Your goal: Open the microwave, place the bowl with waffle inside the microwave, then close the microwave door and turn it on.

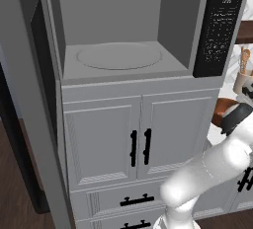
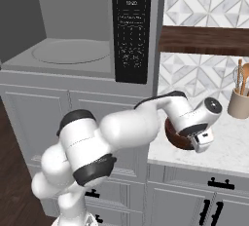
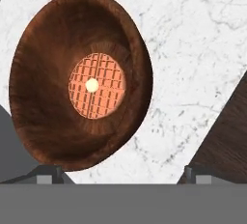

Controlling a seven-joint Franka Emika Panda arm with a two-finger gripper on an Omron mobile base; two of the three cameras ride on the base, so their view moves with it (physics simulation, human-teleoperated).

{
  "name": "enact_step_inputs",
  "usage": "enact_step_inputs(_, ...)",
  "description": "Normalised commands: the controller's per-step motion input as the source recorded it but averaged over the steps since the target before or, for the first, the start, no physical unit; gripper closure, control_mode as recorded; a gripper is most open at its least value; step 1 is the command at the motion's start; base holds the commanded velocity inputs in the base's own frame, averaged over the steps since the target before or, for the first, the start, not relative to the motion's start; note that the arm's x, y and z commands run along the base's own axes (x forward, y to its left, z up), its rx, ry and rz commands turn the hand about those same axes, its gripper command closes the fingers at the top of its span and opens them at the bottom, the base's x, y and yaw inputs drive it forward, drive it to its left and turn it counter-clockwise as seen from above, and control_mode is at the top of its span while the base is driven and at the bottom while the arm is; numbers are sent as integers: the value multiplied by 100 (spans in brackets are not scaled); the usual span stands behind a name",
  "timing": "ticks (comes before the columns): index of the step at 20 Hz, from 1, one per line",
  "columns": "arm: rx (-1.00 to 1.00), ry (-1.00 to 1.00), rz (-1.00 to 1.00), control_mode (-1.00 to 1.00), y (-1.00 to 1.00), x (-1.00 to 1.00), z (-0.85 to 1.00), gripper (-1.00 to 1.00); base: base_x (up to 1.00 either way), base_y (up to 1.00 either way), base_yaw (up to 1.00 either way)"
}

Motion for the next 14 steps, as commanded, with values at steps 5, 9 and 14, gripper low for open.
enact_step_inputs(5,4,5,-6,-100,-26,37,-34,-100,0,0,0)
enact_step_inputs(9,4,2,-5,-100,-24,25,-30,-100,0,0,0)
enact_step_inputs(14,8,4,-1,-100,-19,0,-36,-100,0,0,0)
